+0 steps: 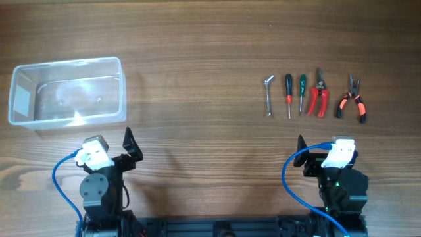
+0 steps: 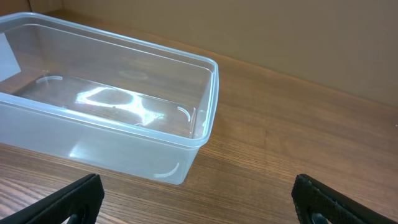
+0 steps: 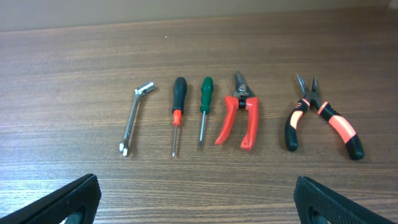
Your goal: Pack container
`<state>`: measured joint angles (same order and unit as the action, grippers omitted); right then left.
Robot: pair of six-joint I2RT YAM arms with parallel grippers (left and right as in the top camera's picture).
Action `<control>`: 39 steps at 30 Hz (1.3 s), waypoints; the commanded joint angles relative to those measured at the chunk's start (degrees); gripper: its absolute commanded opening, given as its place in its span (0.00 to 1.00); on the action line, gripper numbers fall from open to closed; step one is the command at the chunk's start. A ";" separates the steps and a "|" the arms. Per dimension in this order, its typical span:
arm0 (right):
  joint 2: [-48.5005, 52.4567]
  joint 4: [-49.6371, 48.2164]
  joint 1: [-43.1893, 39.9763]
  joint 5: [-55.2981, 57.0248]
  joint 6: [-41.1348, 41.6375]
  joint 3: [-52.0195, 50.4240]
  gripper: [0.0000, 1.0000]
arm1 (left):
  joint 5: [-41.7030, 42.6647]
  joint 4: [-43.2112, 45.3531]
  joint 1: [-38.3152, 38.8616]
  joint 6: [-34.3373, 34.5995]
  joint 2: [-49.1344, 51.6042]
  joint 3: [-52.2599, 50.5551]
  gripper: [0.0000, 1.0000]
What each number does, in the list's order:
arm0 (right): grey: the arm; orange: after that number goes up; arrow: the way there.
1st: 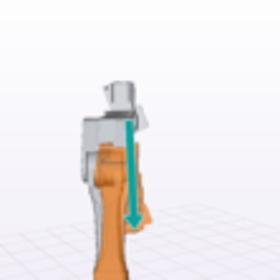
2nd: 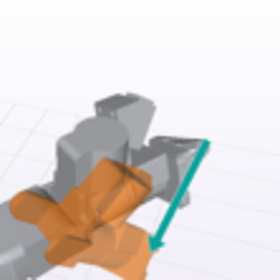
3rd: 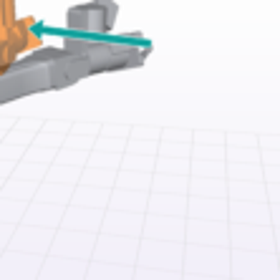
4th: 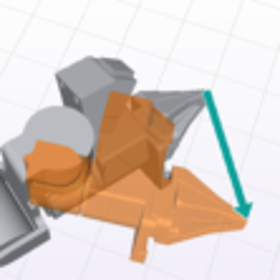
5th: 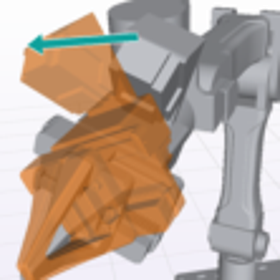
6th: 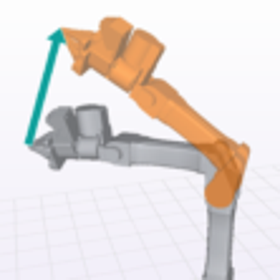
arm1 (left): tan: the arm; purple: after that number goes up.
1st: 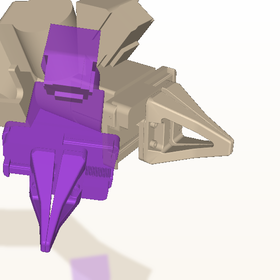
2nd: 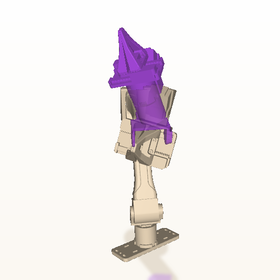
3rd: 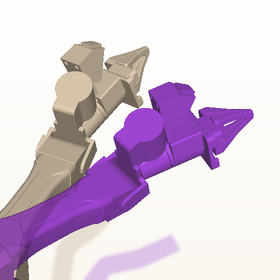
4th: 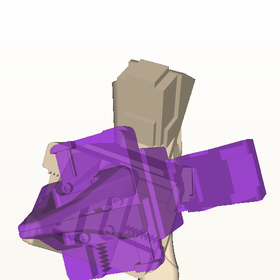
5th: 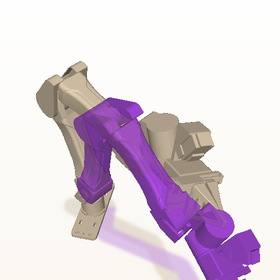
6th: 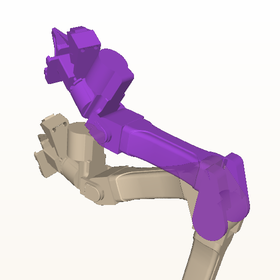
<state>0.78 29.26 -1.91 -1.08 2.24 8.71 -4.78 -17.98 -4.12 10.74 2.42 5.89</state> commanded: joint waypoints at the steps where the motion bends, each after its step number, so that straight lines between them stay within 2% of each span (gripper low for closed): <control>1: -0.52 -0.24 0.02 -0.48 -0.59 -0.04 1.00 | 0.70 0.15 0.26 -1.14 0.24 -0.37 1.00; 27: -0.52 -0.59 0.02 -0.48 -0.55 -0.04 1.00 | 1.57 0.33 0.26 -1.09 0.24 -0.37 1.00; 32: -0.52 -5.40 0.02 -0.83 0.46 -0.04 1.00 | 6.49 0.55 0.26 -1.07 0.24 -0.37 1.00; 34: -0.52 -8.48 0.02 -2.29 5.75 -0.04 1.00 | 7.87 0.57 0.26 -0.24 0.24 -0.37 1.00; 39: 0.31 -15.47 0.02 -7.76 8.46 0.24 1.00 | 7.76 0.85 0.26 6.80 0.83 1.79 1.00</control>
<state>0.78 17.58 -1.91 -3.38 7.51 8.71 0.99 -17.72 -4.12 12.23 2.44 5.89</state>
